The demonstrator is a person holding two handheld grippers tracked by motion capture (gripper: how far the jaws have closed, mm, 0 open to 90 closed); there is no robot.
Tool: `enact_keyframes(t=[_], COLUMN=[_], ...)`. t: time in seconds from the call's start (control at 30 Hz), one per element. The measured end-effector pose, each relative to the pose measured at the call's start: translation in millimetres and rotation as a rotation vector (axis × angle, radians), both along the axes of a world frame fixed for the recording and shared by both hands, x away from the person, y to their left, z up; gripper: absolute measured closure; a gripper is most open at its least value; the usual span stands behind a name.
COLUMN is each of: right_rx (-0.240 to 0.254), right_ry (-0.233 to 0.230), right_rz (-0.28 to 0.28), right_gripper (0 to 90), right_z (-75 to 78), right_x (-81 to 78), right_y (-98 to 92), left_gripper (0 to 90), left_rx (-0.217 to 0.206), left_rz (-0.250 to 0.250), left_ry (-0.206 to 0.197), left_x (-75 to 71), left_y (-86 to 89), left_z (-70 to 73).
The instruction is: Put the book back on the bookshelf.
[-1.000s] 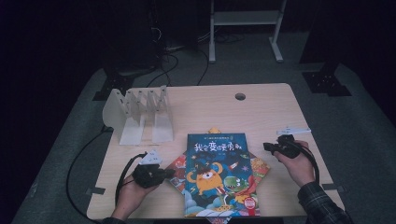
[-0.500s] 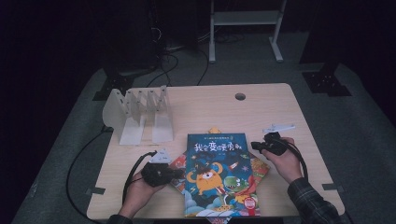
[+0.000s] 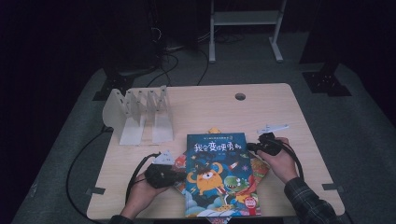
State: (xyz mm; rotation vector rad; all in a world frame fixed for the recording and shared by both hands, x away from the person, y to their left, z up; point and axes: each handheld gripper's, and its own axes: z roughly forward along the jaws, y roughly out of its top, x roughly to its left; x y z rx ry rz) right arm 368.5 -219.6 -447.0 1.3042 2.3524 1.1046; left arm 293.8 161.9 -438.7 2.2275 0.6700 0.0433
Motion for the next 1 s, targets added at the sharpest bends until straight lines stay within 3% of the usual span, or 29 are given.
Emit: enact_keyframes(t=[0.3, 0.67, 0.77, 1.0], right_rx=[-0.032, -0.018, -0.046, -0.033], right_ry=[-0.029, -0.042, -0.054, -0.056], right_rz=[-0.005, 0.006, 0.020, 0.028], right_gripper=[89.5, 89.5, 89.5, 89.3], right_z=[-0.1, -1.9, -0.6, -0.8], right_x=[16.7, 38.5, 43.5, 47.2], right_y=[13.4, 29.9, 36.7, 40.3], left_gripper=[89.6, 89.7, 89.7, 87.2], left_rx=[-0.022, -0.038, -0.039, -0.031], left_rz=[-0.049, -0.101, -0.124, -0.151], left_ry=[0.024, 0.049, 0.059, 0.051], left_x=[-3.7, -7.9, -9.8, -13.1], left_y=[-4.3, -11.6, -15.9, -21.0], left_z=[-1.0, -2.1, -2.3, -1.4])
